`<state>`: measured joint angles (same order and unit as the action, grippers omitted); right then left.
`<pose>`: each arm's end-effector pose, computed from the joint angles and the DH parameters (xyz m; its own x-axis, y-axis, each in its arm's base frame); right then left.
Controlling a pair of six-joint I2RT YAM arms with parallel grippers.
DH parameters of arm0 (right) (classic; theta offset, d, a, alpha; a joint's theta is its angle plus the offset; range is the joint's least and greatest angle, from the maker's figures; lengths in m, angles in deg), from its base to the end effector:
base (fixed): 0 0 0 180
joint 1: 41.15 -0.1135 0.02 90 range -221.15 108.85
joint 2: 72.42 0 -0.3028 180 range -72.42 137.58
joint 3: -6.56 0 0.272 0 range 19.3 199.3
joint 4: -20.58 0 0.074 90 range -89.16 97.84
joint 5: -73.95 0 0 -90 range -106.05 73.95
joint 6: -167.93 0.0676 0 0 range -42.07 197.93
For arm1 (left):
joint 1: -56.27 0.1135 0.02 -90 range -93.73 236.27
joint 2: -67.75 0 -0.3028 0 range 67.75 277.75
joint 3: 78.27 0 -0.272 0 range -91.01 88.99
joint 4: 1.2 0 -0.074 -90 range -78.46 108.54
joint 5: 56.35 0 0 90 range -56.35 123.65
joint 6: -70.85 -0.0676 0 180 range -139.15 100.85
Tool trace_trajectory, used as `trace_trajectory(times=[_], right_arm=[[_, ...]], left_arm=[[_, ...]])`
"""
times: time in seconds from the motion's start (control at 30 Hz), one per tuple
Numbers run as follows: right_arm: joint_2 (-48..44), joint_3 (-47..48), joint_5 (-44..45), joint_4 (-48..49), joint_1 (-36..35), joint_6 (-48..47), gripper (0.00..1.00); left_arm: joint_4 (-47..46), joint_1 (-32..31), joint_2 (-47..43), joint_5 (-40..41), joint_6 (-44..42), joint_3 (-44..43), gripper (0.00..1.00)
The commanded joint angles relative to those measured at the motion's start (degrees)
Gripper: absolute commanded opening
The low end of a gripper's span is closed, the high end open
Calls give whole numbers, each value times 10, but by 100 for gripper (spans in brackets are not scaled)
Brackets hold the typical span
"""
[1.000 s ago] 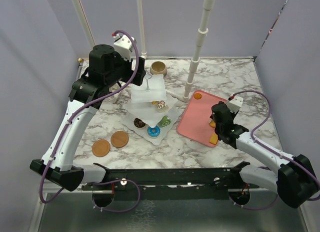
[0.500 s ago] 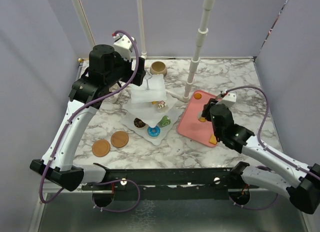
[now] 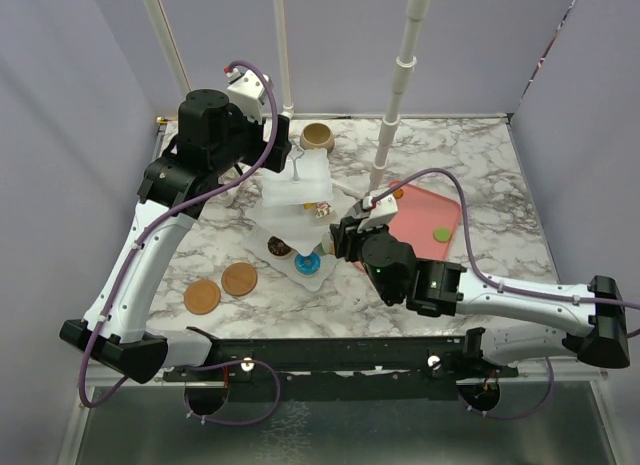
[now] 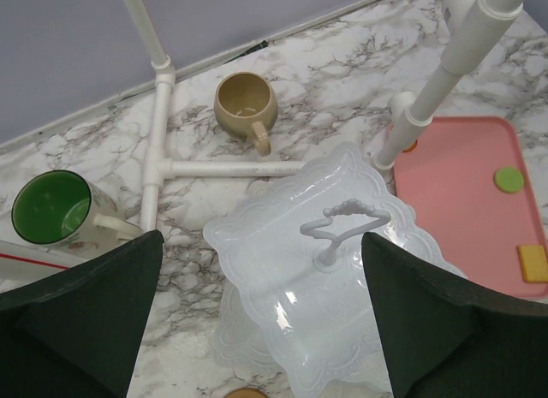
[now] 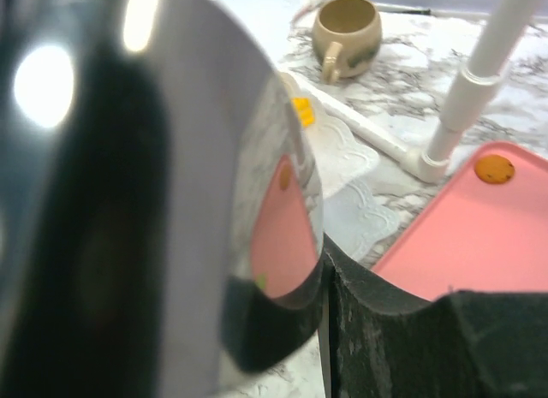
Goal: Serve the afternoon tea
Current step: Place the desert on the desert table.
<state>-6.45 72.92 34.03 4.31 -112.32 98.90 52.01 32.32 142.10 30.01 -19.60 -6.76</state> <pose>0.1400 0.2498 0.3598 -0.2146 0.0822 -0.9732 -0.3132 0.9380 0.1483 0.2698 -0.1245 0.5115 -0.2950 0.1396 -0.9453 0.4623 0.8866 -0.0133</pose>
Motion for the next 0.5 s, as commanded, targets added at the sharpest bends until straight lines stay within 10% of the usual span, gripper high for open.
trace_trajectory(times=[0.0,0.47], right_arm=[[37,28,-6,122,-10,-65,20],[133,63,-75,256,-10,-110,20]], left_arm=[[8,4,-12,1,3,-2,99],[9,4,-23,1,0,12,99]])
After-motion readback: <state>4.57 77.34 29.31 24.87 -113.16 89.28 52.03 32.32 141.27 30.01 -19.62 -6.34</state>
